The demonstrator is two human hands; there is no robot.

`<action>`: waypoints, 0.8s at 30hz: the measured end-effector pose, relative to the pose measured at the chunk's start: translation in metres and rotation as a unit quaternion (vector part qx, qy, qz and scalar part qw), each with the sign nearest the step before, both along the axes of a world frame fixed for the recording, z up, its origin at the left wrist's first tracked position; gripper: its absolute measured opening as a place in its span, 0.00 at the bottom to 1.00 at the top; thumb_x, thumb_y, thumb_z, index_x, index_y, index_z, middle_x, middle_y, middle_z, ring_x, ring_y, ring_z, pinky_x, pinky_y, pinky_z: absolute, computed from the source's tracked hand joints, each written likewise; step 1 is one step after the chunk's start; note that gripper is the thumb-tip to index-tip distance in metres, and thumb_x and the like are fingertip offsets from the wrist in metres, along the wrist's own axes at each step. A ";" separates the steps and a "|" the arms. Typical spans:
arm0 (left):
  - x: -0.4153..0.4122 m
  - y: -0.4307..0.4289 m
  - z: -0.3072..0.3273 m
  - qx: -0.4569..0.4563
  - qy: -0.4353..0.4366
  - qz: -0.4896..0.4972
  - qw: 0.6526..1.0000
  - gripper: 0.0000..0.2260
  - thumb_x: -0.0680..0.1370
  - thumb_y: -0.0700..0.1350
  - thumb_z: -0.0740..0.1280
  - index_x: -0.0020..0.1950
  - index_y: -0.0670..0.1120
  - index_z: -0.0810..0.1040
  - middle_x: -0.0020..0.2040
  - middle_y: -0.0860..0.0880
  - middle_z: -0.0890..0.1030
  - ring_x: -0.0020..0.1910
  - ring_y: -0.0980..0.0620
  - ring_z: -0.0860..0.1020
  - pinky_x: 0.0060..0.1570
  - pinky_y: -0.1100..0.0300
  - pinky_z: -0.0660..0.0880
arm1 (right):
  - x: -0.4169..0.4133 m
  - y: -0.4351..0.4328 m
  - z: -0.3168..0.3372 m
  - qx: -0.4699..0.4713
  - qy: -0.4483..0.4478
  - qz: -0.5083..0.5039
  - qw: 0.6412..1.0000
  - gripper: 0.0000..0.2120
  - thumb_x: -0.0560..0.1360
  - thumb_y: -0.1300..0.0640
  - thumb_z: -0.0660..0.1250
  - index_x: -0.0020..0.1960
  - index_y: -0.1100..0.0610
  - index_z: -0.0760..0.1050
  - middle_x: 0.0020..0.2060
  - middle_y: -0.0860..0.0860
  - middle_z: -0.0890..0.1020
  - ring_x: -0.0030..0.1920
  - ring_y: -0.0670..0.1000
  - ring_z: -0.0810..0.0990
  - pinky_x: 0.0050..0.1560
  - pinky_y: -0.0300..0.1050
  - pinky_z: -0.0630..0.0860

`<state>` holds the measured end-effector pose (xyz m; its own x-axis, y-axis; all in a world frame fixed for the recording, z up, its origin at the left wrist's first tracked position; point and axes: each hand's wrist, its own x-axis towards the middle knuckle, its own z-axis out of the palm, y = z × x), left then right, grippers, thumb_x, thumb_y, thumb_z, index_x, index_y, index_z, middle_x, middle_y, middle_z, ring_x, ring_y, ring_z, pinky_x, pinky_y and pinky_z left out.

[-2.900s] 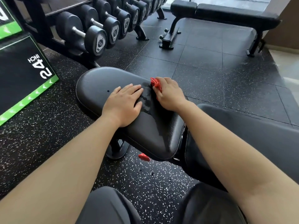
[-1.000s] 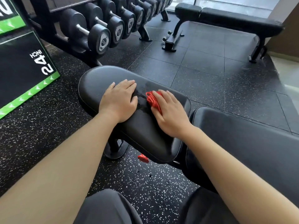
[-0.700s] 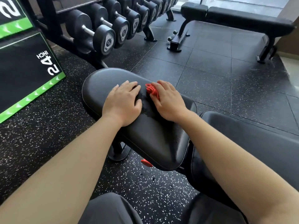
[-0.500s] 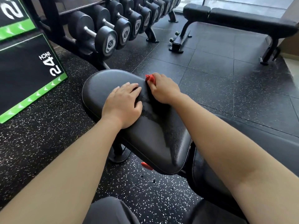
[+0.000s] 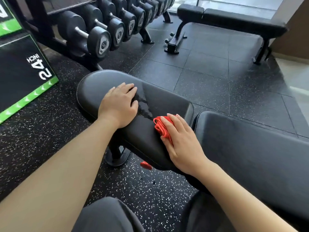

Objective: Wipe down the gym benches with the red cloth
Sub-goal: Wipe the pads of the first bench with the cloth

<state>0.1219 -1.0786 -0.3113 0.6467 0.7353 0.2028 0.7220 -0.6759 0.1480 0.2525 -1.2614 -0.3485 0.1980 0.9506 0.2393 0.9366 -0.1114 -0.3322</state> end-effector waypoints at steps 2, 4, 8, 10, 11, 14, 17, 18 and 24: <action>0.000 -0.001 0.000 0.000 0.007 0.000 1.000 0.23 0.80 0.49 0.55 0.75 0.48 0.61 0.76 0.53 0.60 0.75 0.51 0.55 0.74 0.53 0.50 | -0.001 0.002 0.000 -0.001 0.010 -0.006 1.000 0.27 0.77 0.44 0.49 0.72 0.54 0.63 0.70 0.54 0.67 0.72 0.59 0.61 0.72 0.52 0.59; 0.000 0.000 0.000 0.000 0.010 0.000 1.000 0.23 0.80 0.49 0.55 0.75 0.48 0.61 0.76 0.53 0.60 0.76 0.51 0.55 0.74 0.53 0.50 | 0.002 0.017 0.002 -0.002 0.007 -0.005 1.000 0.28 0.77 0.43 0.48 0.71 0.55 0.65 0.69 0.56 0.68 0.70 0.60 0.63 0.72 0.54 0.60; 0.001 0.003 0.001 -0.004 0.013 -0.002 1.000 0.23 0.80 0.50 0.55 0.75 0.49 0.60 0.76 0.53 0.59 0.76 0.52 0.54 0.74 0.54 0.49 | 0.018 0.063 0.007 0.005 -0.015 -0.019 1.000 0.30 0.76 0.42 0.46 0.70 0.57 0.66 0.67 0.58 0.70 0.68 0.60 0.65 0.71 0.55 0.60; 0.002 0.004 0.001 -0.004 0.015 -0.002 1.000 0.23 0.80 0.50 0.55 0.75 0.49 0.60 0.76 0.53 0.59 0.76 0.52 0.54 0.74 0.54 0.49 | 0.024 0.086 0.010 0.006 -0.009 -0.034 0.999 0.28 0.77 0.43 0.49 0.70 0.57 0.66 0.68 0.58 0.70 0.69 0.60 0.65 0.71 0.53 0.59; 0.002 0.004 0.001 -0.003 0.015 -0.003 1.000 0.23 0.80 0.50 0.55 0.75 0.49 0.61 0.76 0.52 0.59 0.76 0.51 0.54 0.74 0.54 0.49 | 0.027 0.095 0.011 0.006 -0.006 -0.040 0.999 0.26 0.78 0.45 0.51 0.70 0.57 0.65 0.67 0.57 0.69 0.68 0.59 0.65 0.70 0.52 0.60; 0.003 0.003 0.002 -0.003 0.011 -0.005 1.000 0.23 0.79 0.49 0.56 0.75 0.49 0.61 0.76 0.52 0.60 0.75 0.51 0.55 0.74 0.53 0.50 | 0.030 0.104 0.011 0.012 -0.008 -0.040 0.999 0.23 0.79 0.47 0.55 0.70 0.56 0.65 0.67 0.55 0.69 0.68 0.58 0.65 0.68 0.54 0.62; 0.002 0.001 0.003 -0.004 0.006 -0.003 1.000 0.23 0.79 0.49 0.56 0.75 0.48 0.62 0.76 0.51 0.60 0.75 0.50 0.55 0.74 0.53 0.50 | 0.024 0.087 0.010 0.001 0.004 -0.029 1.000 0.24 0.79 0.47 0.55 0.73 0.55 0.61 0.71 0.54 0.65 0.72 0.57 0.60 0.71 0.55 0.59; 0.002 -0.001 0.003 -0.005 0.006 -0.003 1.000 0.23 0.80 0.49 0.56 0.75 0.47 0.62 0.76 0.51 0.60 0.75 0.50 0.55 0.74 0.53 0.50 | 0.018 0.076 0.010 -0.005 0.008 -0.023 1.000 0.24 0.79 0.47 0.54 0.73 0.54 0.60 0.72 0.54 0.64 0.73 0.57 0.58 0.72 0.55 0.58; -0.012 -0.013 0.002 -0.019 -0.019 -0.020 0.999 0.23 0.79 0.43 0.57 0.74 0.43 0.61 0.75 0.48 0.63 0.75 0.48 0.57 0.73 0.51 0.50 | -0.025 -0.010 0.002 0.010 -0.001 0.034 0.999 0.26 0.76 0.44 0.50 0.72 0.52 0.63 0.71 0.53 0.66 0.73 0.57 0.60 0.69 0.53 0.60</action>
